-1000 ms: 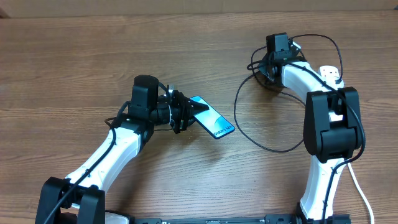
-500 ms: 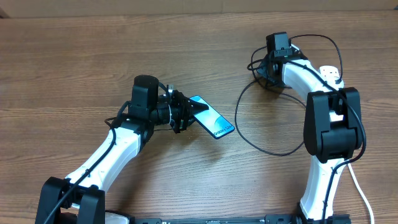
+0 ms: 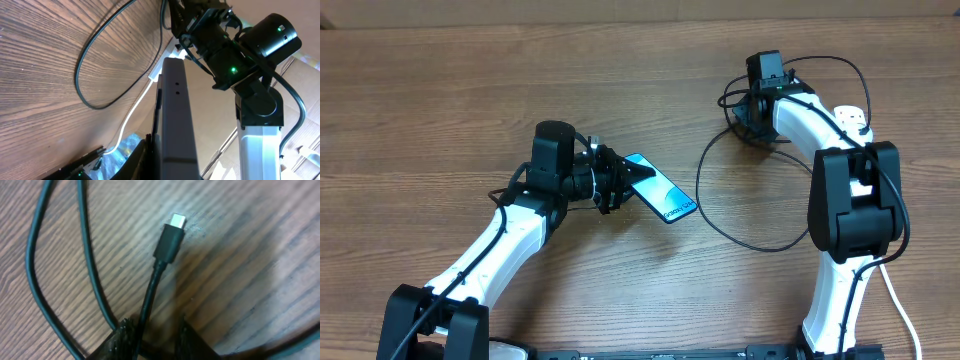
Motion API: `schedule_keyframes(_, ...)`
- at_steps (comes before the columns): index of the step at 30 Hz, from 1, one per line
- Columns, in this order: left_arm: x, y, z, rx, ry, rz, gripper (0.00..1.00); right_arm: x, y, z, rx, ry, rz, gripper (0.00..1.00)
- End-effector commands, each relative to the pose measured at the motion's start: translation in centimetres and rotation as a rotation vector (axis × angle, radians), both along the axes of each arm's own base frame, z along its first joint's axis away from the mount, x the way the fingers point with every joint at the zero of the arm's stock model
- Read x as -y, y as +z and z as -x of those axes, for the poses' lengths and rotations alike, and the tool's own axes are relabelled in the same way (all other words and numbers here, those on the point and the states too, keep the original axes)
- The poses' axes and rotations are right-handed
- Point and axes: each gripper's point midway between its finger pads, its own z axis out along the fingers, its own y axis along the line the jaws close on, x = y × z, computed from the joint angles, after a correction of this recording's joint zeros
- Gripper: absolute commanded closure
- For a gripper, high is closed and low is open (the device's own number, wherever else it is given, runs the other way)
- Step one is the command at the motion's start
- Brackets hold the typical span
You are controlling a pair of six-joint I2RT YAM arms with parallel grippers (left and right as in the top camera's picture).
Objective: Plug charger to phone and switch on socket
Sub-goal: 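Grasp the black cable just behind its USB-C plug with right gripper, then carry the cable plug with the right gripper toward the phone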
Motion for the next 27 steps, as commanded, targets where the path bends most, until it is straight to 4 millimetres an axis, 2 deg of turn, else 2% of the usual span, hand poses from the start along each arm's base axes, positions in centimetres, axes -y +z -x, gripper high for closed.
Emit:
schedule_keyframes(1, 0.0, 1.5, -0.5, 0.060, -0.008, 0.010, 0.87, 0.3, -4.1, 3.9, -0.156, -0.100, -0.033, 0.73)
schedule_keyframes(4, 0.0, 1.5, -0.5, 0.059, -0.008, 0.010, 0.87, 0.2, -4.1, 4.0, -0.156, -0.117, -0.043, 0.77)
schedule_keyframes(5, 0.0, 1.5, -0.4, 0.059, -0.008, 0.011, 0.87, 0.1, -4.1, 3.9, -0.154, -0.115, -0.047, 0.81)
schedule_keyframes(7, 0.1, 1.5, -0.4, 0.059, -0.009, 0.011, 0.87, 0.0, -4.1, 3.8, -0.151, -0.113, -0.055, 0.96)
schedule_keyframes(11, 0.1, 1.5, -0.4, 0.059, -0.009, 0.011, 0.87, -0.1, -3.7, 2.8, -0.119, -0.054, -0.043, 0.96)
schedule_keyframes(13, 0.1, 1.6, -0.3, 0.059, -0.014, 0.015, 0.87, 0.0, -2.9, 2.0, -0.099, -0.004, -0.028, 0.96)
schedule_keyframes(17, 0.2, 1.7, -0.1, 0.079, -0.038, 0.019, 0.92, 0.0, 1.0, -0.1, -0.033, 0.092, 0.000, 0.96)
schedule_keyframes(21, 0.3, 1.8, -0.1, 0.090, -0.046, 0.021, 0.96, -0.2, 7.0, -1.1, 0.041, 0.115, 0.004, 0.96)
schedule_keyframes(25, 0.2, 2.7, 0.0, 0.126, -0.077, 0.054, 0.96, -0.3, 12.2, 0.1, 0.072, 0.123, -0.001, 0.96)
schedule_keyframes(27, 0.1, 3.3, 0.0, 0.166, -0.102, 0.075, 0.96, -0.8, 14.7, 1.7, 0.073, 0.177, -0.016, 0.96)
